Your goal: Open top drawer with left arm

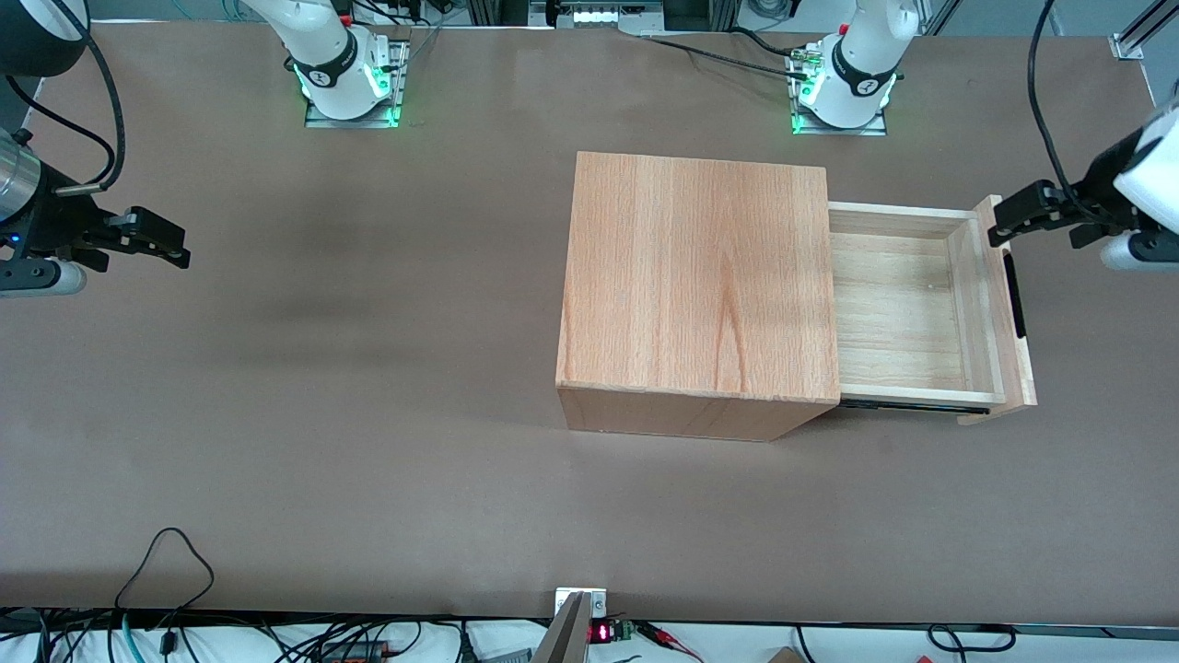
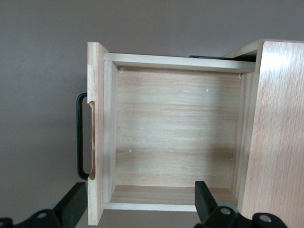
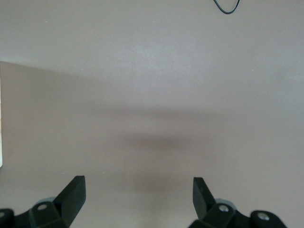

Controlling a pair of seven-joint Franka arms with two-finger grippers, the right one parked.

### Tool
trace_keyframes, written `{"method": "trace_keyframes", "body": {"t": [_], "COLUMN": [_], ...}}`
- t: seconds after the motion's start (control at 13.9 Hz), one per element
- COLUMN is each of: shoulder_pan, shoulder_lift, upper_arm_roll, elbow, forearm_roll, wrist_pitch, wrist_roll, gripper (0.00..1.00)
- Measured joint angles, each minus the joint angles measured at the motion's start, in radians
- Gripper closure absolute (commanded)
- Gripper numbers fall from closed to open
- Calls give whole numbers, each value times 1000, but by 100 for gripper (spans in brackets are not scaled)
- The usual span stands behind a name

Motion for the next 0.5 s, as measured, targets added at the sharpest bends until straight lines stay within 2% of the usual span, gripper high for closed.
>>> {"method": "trace_keyframes", "body": {"t": [0.5], "shoulder_pan": [5], "shoulder_lift": [-8], "upper_arm_roll": [19], "elbow": [-33], "forearm_roll": [0], "wrist_pitch": [-2], "wrist_roll": [1], "gripper": [0]}}
